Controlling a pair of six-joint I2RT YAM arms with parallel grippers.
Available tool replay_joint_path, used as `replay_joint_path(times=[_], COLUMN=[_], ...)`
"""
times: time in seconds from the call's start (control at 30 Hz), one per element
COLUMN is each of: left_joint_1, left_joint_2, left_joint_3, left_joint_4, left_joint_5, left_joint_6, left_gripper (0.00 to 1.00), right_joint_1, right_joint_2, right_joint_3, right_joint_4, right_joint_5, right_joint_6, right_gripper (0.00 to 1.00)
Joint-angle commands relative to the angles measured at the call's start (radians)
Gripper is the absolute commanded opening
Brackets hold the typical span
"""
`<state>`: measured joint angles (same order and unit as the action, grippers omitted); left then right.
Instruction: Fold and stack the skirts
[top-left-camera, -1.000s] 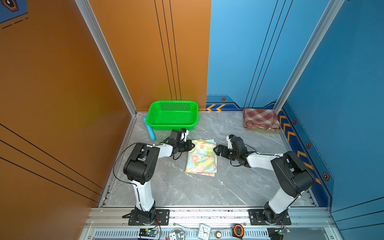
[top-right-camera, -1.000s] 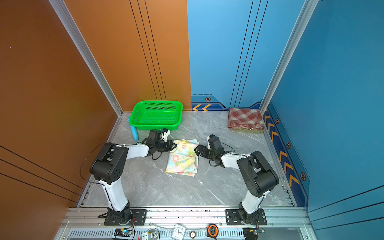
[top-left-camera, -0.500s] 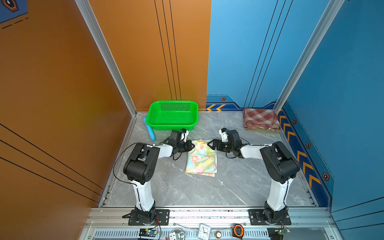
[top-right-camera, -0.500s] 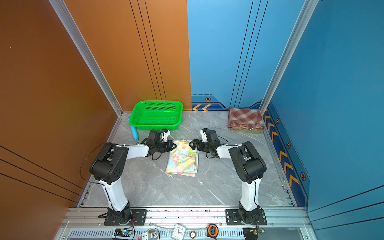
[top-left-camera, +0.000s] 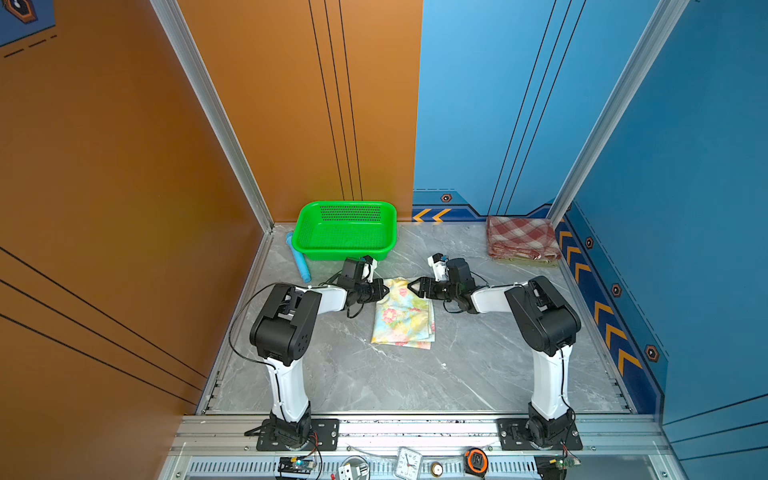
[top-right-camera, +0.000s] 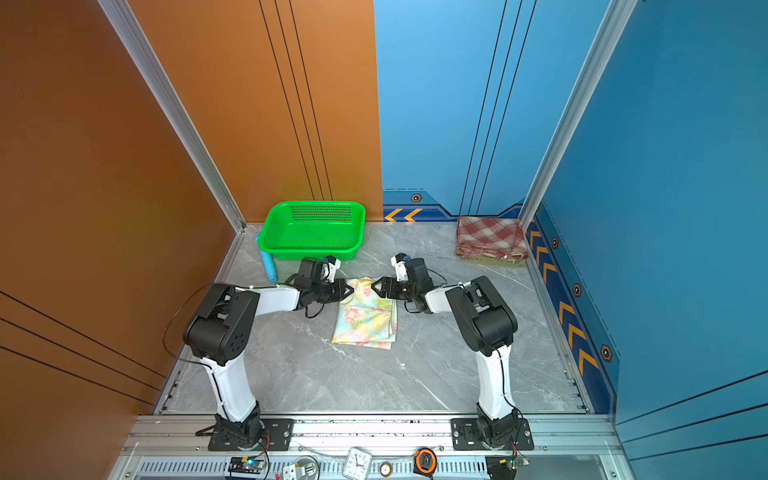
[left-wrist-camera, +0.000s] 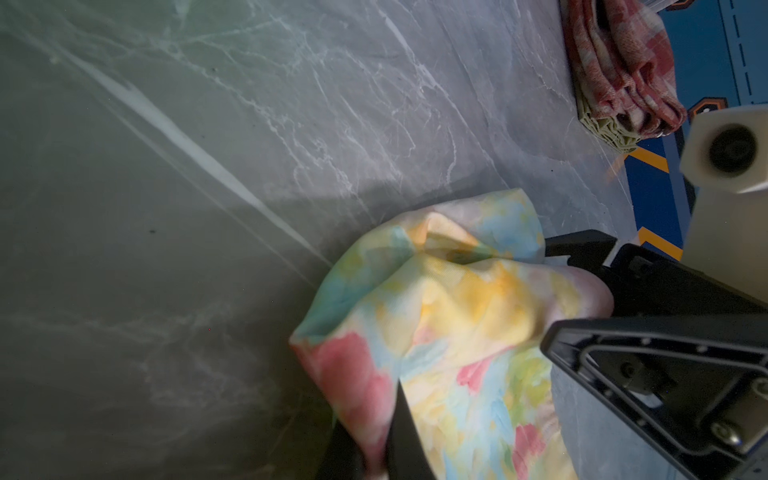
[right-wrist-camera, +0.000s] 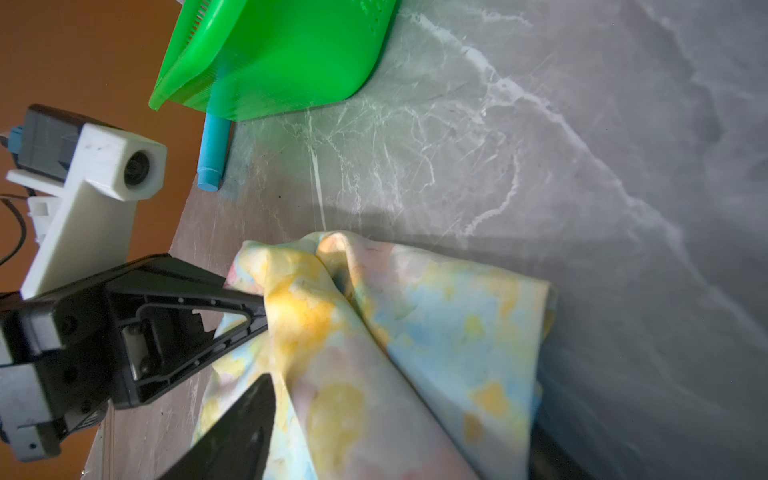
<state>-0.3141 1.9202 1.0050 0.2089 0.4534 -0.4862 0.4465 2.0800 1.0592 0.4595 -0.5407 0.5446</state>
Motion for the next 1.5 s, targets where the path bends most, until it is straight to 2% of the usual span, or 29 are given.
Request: replay_joint_path(times=[0.0,0.17,0.27,0.37,0.5,0.57,0.67,0.8,0.9,1.03,1.13,1.3,1.47], left_joint_1=[0.0,-0.005,-0.011,-0.022,-0.055,-0.079,-0.112,-0.142,-0.164,-0.194,-0.212,-0.24,-0.263], left_joint_2=[0.032,0.045,0.041,0.024,-0.052,-0.127,-0.239,-0.38,-0.483,-0.554,-0.552,-0.535,-0.483], left_joint_3=[0.05,0.066,0.073,0.073,0.059,0.045,0.043,0.095,0.145,0.232,0.284,0.284,0.304], left_joint_4=[-0.044,-0.054,-0.057,-0.066,-0.082,-0.093,-0.14,-0.294,-0.387,-0.535,-0.613,-0.624,-0.649], left_joint_5=[-0.027,-0.039,-0.042,-0.053,-0.1,-0.148,-0.229,-0.322,-0.394,-0.453,-0.493,-0.526,-0.519], left_joint_6=[0.021,0.017,0.014,0.008,-0.009,-0.017,-0.014,0.037,0.092,0.169,0.204,0.245,0.27], left_gripper=[0.0,0.0,0.0,0.0,0.02,0.3,0.54,0.79,0.91,0.97,0.99,0.98,0.98], right_joint_1=[0.03,0.03,0.034,0.034,0.025,0.008,-0.024,-0.073,-0.11,-0.164,-0.22,-0.288,-0.351], right_joint_2=[0.144,0.142,0.125,0.049,-0.116,-0.209,-0.344,-0.502,-0.579,-0.595,-0.554,-0.472,-0.392], right_joint_3=[-0.058,-0.029,-0.04,-0.065,-0.086,-0.091,-0.069,-0.001,0.071,0.207,0.299,0.458,0.584], right_joint_4=[-0.314,-0.292,-0.225,-0.19,-0.256,-0.305,-0.435,-0.615,-0.717,-0.824,-0.84,-0.843,-0.781], right_joint_5=[-0.014,-0.075,-0.118,-0.103,-0.045,-0.015,0.055,0.19,0.289,0.395,0.425,0.511,0.609], right_joint_6=[0.02,0.019,0.073,0.108,0.118,0.126,0.129,0.148,0.156,0.155,0.185,0.241,0.372], right_gripper=[0.63,0.25,0.0,0.0,0.0,0.0,0.0,0.0,0.0,0.0,0.0,0.0,0.0])
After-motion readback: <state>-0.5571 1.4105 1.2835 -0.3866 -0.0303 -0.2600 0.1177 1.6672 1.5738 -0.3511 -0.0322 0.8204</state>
